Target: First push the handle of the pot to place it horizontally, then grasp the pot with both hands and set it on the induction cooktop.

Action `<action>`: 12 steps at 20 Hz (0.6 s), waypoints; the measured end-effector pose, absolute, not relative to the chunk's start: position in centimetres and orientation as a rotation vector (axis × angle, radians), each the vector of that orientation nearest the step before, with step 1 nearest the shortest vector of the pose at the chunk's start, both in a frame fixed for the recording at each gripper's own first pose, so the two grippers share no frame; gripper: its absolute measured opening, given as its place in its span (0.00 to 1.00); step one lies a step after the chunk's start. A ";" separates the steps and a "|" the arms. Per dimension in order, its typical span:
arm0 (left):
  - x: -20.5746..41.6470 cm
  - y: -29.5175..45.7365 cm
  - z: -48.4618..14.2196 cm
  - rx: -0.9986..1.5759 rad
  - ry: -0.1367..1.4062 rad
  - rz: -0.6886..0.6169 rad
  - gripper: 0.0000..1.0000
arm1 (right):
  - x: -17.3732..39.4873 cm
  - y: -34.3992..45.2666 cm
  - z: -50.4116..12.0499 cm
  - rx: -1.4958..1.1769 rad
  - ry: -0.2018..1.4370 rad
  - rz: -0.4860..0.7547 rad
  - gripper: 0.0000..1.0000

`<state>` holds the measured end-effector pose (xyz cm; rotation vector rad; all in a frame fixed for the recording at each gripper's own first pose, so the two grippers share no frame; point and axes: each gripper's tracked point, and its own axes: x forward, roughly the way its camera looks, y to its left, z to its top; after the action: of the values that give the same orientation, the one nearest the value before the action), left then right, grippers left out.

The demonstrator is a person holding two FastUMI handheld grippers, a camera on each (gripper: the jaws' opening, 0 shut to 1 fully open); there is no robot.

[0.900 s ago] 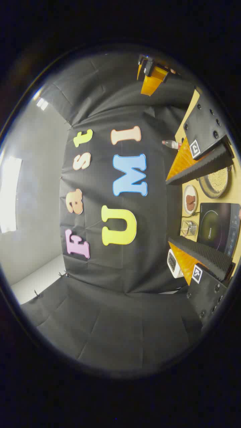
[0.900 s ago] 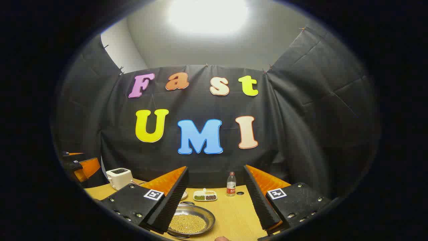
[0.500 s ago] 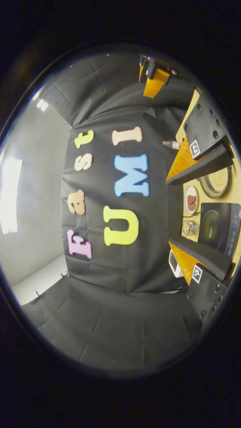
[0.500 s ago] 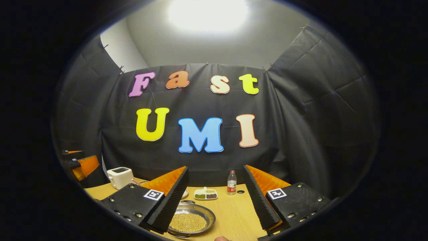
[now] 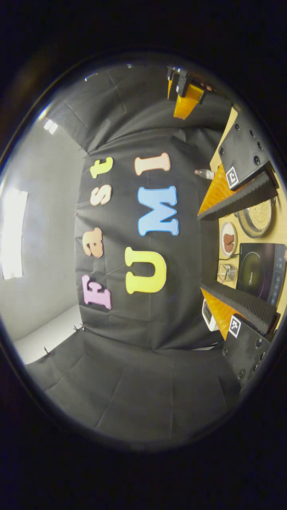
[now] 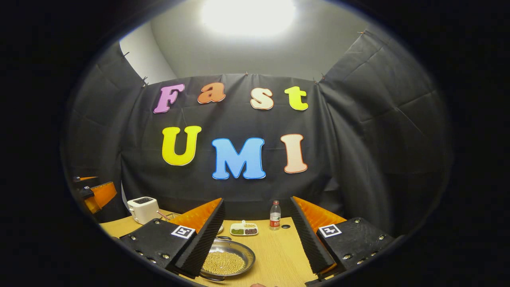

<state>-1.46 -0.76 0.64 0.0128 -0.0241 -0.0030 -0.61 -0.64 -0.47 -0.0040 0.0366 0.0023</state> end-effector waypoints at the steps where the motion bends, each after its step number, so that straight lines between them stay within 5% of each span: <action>1: -1.6 -0.8 0.6 0.013 -0.023 -0.002 0.99 | -0.6 -0.7 -0.6 -0.004 0.038 0.003 0.97; 8: -2.1 -0.1 0.8 0.009 -0.028 0.011 0.99 | -0.9 0.0 -0.6 -0.007 0.050 0.023 0.97; 12: -2.5 0.4 0.6 -0.004 -0.027 0.017 1.00 | -0.9 0.2 -0.6 -0.033 0.052 0.015 0.88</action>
<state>-2.46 0.40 0.63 -0.0042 -0.0274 0.0175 -0.92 0.21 -0.64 -0.0328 0.0520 0.0147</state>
